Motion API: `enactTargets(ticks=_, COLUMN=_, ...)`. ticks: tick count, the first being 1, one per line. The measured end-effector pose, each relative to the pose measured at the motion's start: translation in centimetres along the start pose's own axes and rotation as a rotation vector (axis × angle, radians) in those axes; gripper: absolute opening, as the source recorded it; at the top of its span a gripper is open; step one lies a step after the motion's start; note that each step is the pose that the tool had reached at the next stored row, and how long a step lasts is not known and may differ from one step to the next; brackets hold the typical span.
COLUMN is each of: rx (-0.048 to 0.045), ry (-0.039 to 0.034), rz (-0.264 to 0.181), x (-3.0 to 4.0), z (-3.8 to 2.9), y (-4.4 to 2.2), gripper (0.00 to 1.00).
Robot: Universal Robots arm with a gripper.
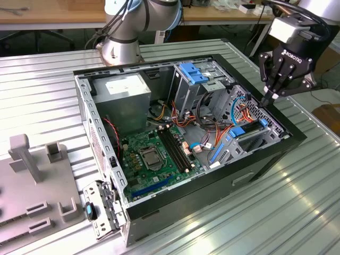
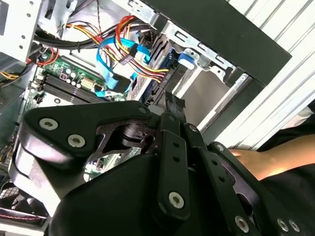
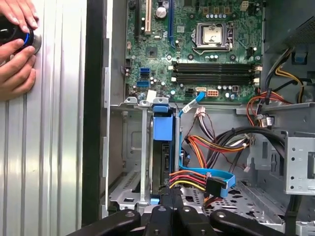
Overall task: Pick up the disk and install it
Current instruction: 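Insert the second disk wire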
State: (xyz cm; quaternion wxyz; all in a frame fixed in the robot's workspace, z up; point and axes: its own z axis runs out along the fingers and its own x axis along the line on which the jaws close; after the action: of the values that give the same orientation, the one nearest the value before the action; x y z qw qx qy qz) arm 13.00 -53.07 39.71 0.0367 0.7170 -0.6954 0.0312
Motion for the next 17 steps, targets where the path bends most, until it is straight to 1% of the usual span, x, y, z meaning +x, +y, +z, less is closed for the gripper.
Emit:
enactTargets(ticks=4, rx=0.0023, ry=0.0009, rz=-0.025, x=-0.86, z=-0.08, y=0.05, gripper=0.11)
enactTargets(ticks=5, rx=0.0023, ry=0.0045, rz=-0.026, x=-1.55, z=-0.15, y=0.09, gripper=0.11)
enactTargets(ticks=7, rx=0.0018, ry=0.0172, rz=-0.026, x=-2.58, z=-0.25, y=0.09, gripper=0.11)
enactTargets(ticks=8, rx=0.0012, ry=0.0299, rz=-0.026, x=-3.08, z=-0.29, y=0.08, gripper=0.11)
enactTargets(ticks=9, rx=0.0008, ry=0.0387, rz=-0.026, x=-3.38, z=-0.32, y=0.08, gripper=0.11)
enactTargets(ticks=10, rx=0.0002, ry=0.0516, rz=-0.026, x=-3.79, z=-0.35, y=0.07, gripper=0.11)
enactTargets(ticks=11, rx=-0.0002, ry=0.0609, rz=-0.026, x=-4.03, z=-0.35, y=0.06, gripper=0.11)
enactTargets(ticks=12, rx=-0.0006, ry=0.0639, rz=-0.024, x=-4.09, z=-0.36, y=0.06, gripper=0.11)
enactTargets(ticks=15, rx=-0.0066, ry=0.0642, rz=0.023, x=-4.21, z=-0.34, y=0.07, gripper=0.11)
enactTargets(ticks=16, rx=-0.0078, ry=0.0649, rz=0.032, x=-4.39, z=-0.36, y=0.05, gripper=0.11)
enactTargets(ticks=17, rx=-0.0082, ry=0.0746, rz=0.033, x=-4.70, z=-0.35, y=0.04, gripper=0.11)
